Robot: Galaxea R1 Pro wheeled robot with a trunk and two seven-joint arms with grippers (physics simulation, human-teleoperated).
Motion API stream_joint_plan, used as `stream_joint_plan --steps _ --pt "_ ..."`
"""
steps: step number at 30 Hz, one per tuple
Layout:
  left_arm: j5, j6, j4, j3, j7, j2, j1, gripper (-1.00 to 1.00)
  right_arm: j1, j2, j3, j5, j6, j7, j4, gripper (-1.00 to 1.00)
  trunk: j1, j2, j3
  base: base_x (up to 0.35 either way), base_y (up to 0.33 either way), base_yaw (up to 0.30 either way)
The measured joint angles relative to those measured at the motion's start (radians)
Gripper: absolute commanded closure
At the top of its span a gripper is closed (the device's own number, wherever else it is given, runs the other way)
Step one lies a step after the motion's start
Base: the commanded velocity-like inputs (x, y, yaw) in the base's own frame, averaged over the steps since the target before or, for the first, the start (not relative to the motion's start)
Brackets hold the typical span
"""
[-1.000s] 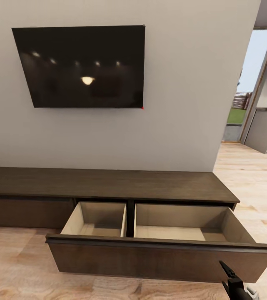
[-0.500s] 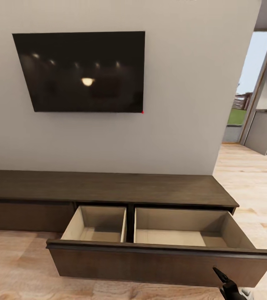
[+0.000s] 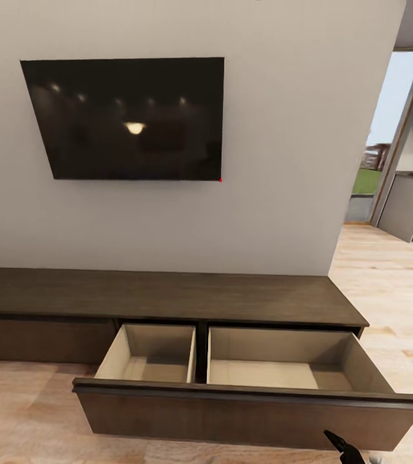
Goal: Place each of the two pumpkins and all three candles from the living room inside a cabinet in the living room (use any cabinet), then make sure every cabinet is closed, and position the cauldron so it is next to a table in the living room.
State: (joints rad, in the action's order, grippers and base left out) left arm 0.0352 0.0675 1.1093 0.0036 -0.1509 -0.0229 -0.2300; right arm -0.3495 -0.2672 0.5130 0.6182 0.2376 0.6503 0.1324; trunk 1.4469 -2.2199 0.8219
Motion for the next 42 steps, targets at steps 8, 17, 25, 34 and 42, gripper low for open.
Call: stream_joint_plan --steps 8,17,25,34,42 --pt "0.0 0.002 -0.004 0.001 0.0 -0.001 0.0 -1.0 0.003 0.0 0.003 -0.126 -0.003 0.0 -0.003 -1.0 -0.031 0.056 -0.025 0.0 0.0 0.0" --pt "-0.001 0.01 -0.007 0.001 0.0 -0.002 0.0 -1.0 0.005 0.006 0.006 -0.152 -0.159 -0.002 -0.022 -1.0 -0.065 0.119 -0.053 0.0 0.0 0.0" --pt "-0.002 0.011 -0.008 0.001 0.001 -0.002 0.0 -1.0 0.005 0.015 0.006 -0.153 -0.196 -0.011 -0.025 -1.0 -0.096 0.175 -0.078 0.0 0.0 0.0" --pt "-0.003 0.009 -0.02 0.001 0.002 -0.002 0.001 -1.0 0.005 0.034 0.007 -0.148 -0.201 -0.017 -0.024 -1.0 -0.13 0.238 -0.107 0.0 0.0 0.0" --pt "-0.003 0.01 -0.023 0.001 0.002 -0.002 0.002 -1.0 0.005 0.038 0.007 -0.151 -0.201 -0.018 -0.024 -1.0 -0.161 0.294 -0.132 0.0 0.0 0.0"
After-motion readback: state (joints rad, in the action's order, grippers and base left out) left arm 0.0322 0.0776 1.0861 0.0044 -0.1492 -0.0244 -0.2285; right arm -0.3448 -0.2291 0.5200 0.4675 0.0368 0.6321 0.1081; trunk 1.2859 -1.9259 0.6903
